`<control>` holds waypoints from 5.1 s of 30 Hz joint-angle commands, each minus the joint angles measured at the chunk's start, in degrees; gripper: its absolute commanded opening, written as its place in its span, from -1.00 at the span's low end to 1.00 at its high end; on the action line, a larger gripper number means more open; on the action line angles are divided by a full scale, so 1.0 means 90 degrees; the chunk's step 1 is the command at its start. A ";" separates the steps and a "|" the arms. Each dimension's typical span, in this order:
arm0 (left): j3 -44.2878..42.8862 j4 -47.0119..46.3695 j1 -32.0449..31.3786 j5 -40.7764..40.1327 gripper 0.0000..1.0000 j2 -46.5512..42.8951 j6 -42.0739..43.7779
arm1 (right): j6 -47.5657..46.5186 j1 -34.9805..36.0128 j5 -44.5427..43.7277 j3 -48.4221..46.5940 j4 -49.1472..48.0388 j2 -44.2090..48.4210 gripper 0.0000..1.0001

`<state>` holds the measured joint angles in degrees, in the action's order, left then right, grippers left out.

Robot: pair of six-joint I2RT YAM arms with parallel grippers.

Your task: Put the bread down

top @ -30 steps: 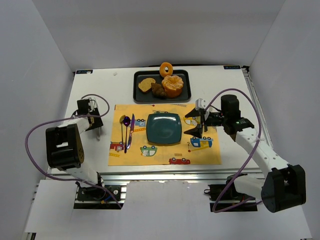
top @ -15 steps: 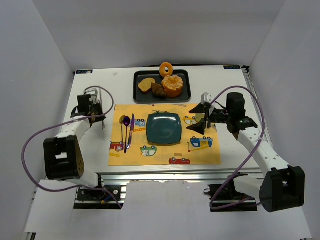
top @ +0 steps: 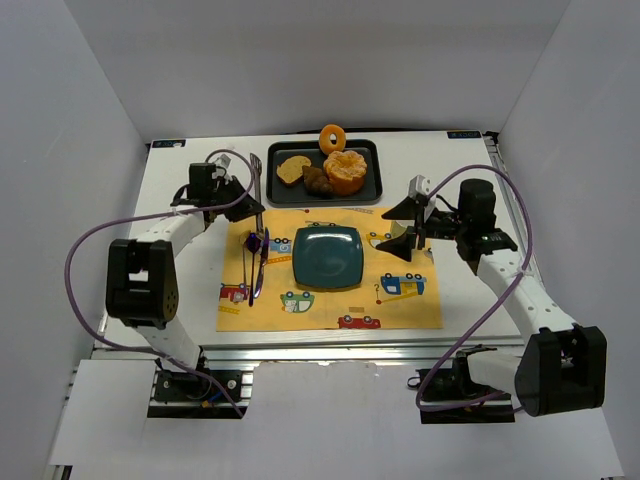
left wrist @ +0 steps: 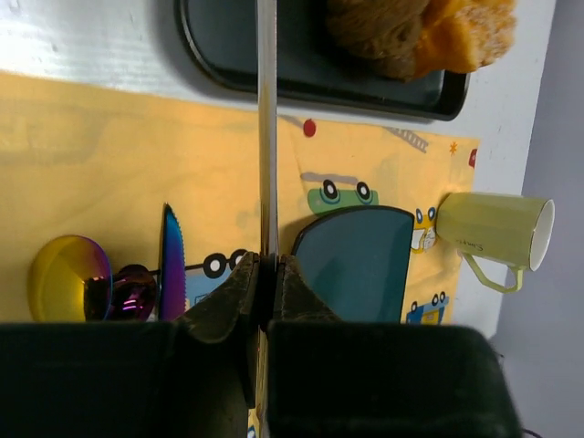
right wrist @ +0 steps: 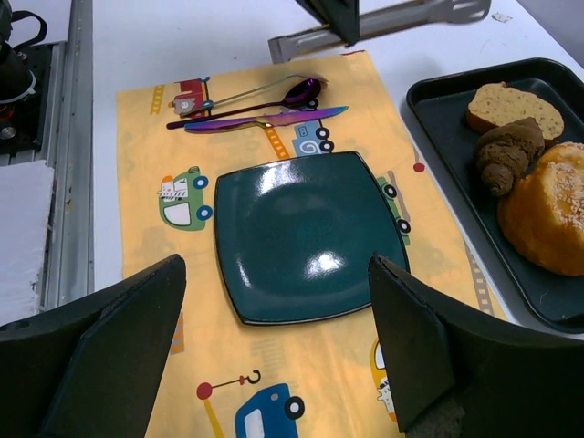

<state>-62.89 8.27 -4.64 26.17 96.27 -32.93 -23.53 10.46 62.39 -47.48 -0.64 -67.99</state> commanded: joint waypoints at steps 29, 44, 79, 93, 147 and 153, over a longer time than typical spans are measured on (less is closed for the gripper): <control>-0.0902 0.0653 -0.0197 0.0324 -0.25 0.0368 -0.0257 | 0.0056 -0.0254 0.0382 0.0022 -0.0241 0.0093 0.71; -0.1039 0.0653 -0.0255 0.0285 -0.16 0.0553 -0.0306 | -0.0022 -0.0303 0.0441 0.0051 -0.0172 0.0103 0.72; -0.1342 0.1063 -0.0119 -0.0594 -0.07 0.0103 -0.1029 | -0.0081 -0.0381 0.0490 0.0169 -0.0202 0.0152 0.72; -0.1254 0.0556 -0.0119 -0.0320 -0.06 0.0563 -0.1283 | -0.0169 -0.0400 0.0490 0.0247 -0.0163 0.0142 0.72; 0.1947 -0.0040 0.0067 0.1232 -1.00 -0.3595 -0.1018 | -0.0618 -0.0420 0.0597 0.0061 0.0540 0.0200 0.72; 0.3315 -0.0450 -0.0070 0.1525 -1.00 -0.5528 -0.2014 | -0.0706 -0.0430 0.0587 0.0042 0.0648 0.0142 0.72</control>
<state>-35.70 7.38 -5.19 36.60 51.81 -46.28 -28.86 7.07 66.61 -45.15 4.21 -67.70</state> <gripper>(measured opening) 0.325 0.858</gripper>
